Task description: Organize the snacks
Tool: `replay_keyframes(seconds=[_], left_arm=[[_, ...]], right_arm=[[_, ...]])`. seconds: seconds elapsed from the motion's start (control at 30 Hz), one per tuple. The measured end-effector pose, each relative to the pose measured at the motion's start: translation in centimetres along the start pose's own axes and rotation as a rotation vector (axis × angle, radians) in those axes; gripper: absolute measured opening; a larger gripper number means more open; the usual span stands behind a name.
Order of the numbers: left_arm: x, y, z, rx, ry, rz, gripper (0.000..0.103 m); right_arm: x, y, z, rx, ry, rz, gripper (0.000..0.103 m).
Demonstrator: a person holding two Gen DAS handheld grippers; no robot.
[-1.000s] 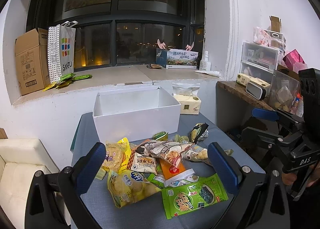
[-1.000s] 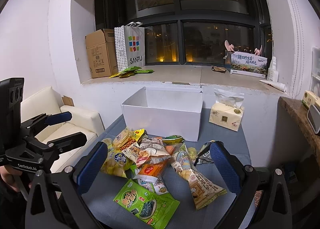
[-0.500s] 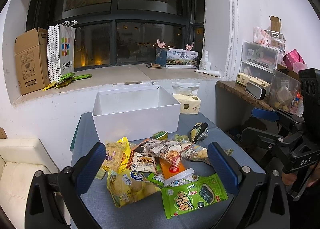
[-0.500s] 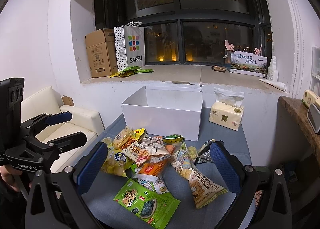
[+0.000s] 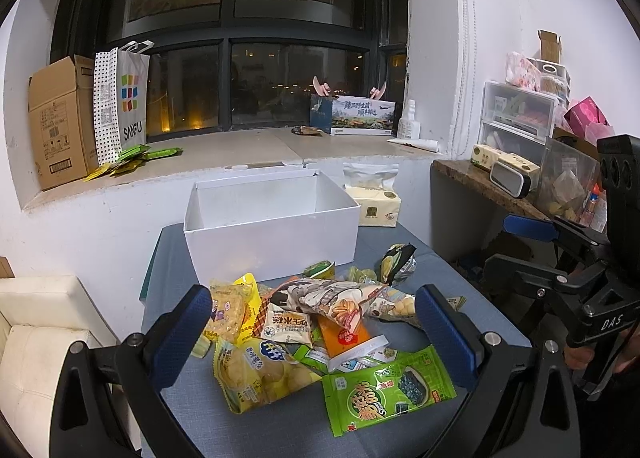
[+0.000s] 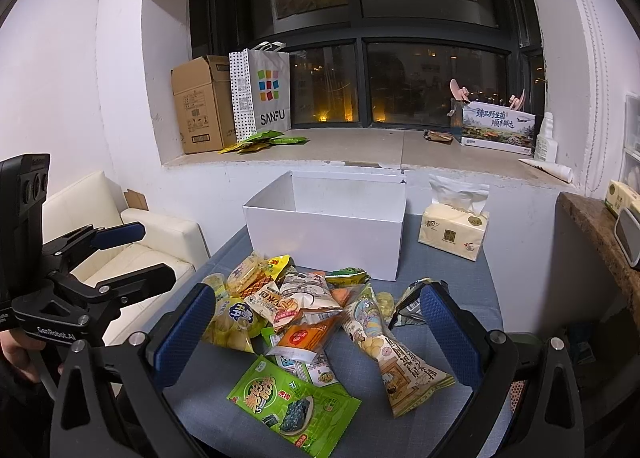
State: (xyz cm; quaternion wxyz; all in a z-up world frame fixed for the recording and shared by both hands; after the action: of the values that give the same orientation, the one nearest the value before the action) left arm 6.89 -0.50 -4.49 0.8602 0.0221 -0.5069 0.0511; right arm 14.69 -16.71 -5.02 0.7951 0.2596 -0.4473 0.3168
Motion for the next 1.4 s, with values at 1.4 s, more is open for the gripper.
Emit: replay_keyframes(seconds=[1.4], left_arm=[[0.2,-0.8,1.0,-0.052,-0.039,-0.028,0.103]], right_arm=[[-1.2,-7.0,-2.5,-0.025,0.055,-0.245,0.103]])
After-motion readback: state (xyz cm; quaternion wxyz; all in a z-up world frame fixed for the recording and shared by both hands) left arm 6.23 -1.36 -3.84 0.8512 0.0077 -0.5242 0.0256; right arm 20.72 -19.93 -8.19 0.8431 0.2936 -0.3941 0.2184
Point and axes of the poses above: each gripper's, at about its wrist camera, not at the fingertips, and z roughly against the way its jaws point, y to its left, x to its top, the point moved 8 cm from there along -z, roughly the way its jaws point, and after that the axes turned 5 degrees about x, right-handed, at the moved point
